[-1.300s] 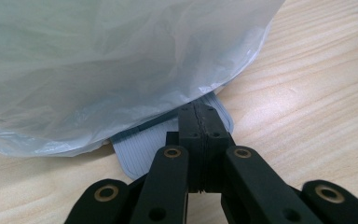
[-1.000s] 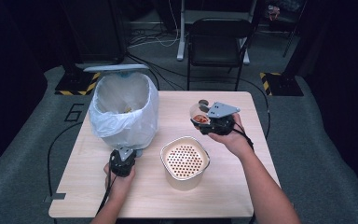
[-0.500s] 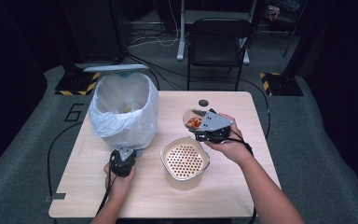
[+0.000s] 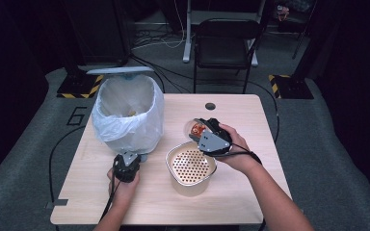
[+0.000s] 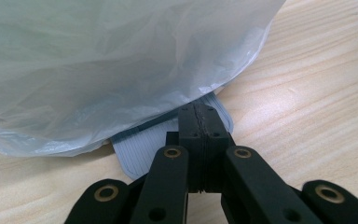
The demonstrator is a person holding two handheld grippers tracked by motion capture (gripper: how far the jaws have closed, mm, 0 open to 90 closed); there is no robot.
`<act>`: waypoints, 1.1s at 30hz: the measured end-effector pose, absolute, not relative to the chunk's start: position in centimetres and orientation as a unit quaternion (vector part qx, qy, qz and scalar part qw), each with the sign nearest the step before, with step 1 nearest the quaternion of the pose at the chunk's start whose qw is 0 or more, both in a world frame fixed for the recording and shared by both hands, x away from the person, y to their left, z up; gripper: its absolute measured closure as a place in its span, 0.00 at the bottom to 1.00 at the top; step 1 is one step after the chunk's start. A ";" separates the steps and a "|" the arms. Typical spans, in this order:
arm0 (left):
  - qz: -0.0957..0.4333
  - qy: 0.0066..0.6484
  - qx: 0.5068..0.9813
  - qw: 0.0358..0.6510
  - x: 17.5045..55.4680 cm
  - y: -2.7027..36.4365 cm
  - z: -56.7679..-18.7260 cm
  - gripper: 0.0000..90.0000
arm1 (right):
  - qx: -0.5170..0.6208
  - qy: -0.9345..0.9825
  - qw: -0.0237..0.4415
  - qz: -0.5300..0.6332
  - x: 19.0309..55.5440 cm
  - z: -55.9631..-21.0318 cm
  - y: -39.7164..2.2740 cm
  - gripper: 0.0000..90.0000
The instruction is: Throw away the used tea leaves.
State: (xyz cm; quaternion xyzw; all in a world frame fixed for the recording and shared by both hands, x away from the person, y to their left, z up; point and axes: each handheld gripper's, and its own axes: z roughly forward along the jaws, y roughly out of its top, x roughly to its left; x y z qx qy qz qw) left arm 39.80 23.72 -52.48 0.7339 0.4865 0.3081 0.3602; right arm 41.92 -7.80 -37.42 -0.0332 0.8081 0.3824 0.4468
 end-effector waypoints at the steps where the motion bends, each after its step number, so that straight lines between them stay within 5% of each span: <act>1: 0.309 0.486 0.733 0.361 39.8 23.7 -52.5 0.99 | -0.034 0.808 0.449 0.379 41.9 -37.5 -7.8 0.50; 33: 0.311 0.487 0.729 0.366 39.8 23.7 -52.5 0.99 | -0.346 0.719 0.602 0.032 37.3 -40.7 -4.9 0.51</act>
